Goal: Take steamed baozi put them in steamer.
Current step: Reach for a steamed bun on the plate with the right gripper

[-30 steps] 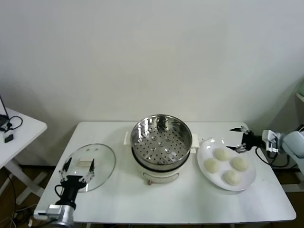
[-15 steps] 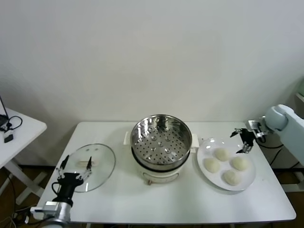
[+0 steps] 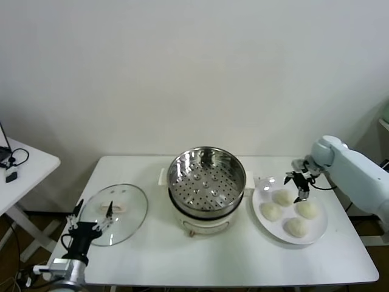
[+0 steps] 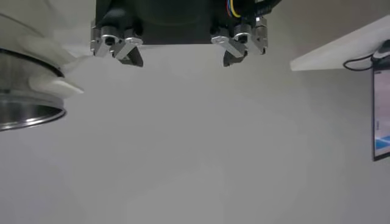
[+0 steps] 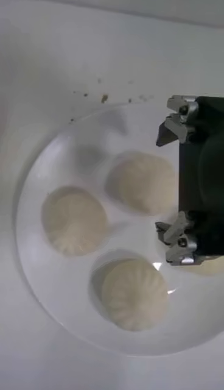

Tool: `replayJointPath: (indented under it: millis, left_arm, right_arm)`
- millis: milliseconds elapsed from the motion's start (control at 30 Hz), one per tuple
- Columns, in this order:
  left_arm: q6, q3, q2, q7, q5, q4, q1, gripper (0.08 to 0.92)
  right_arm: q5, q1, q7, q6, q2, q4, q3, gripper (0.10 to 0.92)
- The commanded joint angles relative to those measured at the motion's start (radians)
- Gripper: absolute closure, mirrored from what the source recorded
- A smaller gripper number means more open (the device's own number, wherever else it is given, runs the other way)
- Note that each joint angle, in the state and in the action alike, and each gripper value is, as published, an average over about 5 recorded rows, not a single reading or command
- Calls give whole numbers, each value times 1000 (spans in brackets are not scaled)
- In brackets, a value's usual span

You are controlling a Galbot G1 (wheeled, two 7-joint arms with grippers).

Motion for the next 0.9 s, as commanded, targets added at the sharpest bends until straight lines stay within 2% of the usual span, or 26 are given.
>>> replayJointPath:
  millis: [33,900]
  left_arm:
    - [1,-1,-1,-1,2,3,1,177]
    - [-5,-3,0,-1,-1,15,6,177]
  right_arm:
    - [-36,-16,-9,4,45,-48,2,203]
    - [-77,-24,4,11,93,-125,77,203]
